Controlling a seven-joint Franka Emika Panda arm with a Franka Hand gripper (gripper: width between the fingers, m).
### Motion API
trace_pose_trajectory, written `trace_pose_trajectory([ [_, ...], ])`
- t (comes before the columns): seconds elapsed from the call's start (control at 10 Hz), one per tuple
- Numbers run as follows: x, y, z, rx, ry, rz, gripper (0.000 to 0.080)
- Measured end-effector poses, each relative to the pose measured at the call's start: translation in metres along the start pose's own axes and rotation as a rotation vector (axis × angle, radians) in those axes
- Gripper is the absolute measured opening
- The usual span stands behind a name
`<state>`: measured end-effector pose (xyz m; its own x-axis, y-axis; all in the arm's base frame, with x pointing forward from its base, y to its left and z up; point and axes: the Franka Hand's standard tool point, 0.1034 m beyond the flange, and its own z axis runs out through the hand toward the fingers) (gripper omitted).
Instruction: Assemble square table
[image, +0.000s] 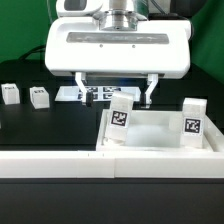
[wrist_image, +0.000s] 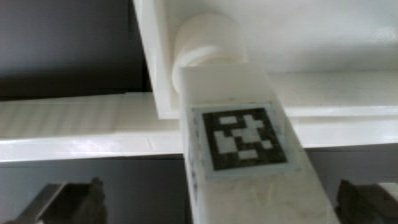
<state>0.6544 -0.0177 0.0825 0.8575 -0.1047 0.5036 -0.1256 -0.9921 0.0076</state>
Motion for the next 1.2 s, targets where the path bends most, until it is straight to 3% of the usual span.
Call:
trace_pose_trajectory([
  [0.2,0.000,-0.003,-0.001,0.037,-0.102,0.017,0.0649],
  [0.4,0.000,-0.004,-0.010,0.105,-0.271,0.046,0.0649],
  [0.6,-0.002,-0.010,-0.009,0.110,-0.318,0.056,0.0649],
  [0.7,-0.009,-0.013,-0.006,0.120,-0.411,0.049,0.0649],
  [0.9,-0.001,-0.012,0.006,0.099,-0.449,0.041,0.0649],
  [1.2,-0.001,-0.007,0.013,0.079,-0.470,0.036,0.0649],
])
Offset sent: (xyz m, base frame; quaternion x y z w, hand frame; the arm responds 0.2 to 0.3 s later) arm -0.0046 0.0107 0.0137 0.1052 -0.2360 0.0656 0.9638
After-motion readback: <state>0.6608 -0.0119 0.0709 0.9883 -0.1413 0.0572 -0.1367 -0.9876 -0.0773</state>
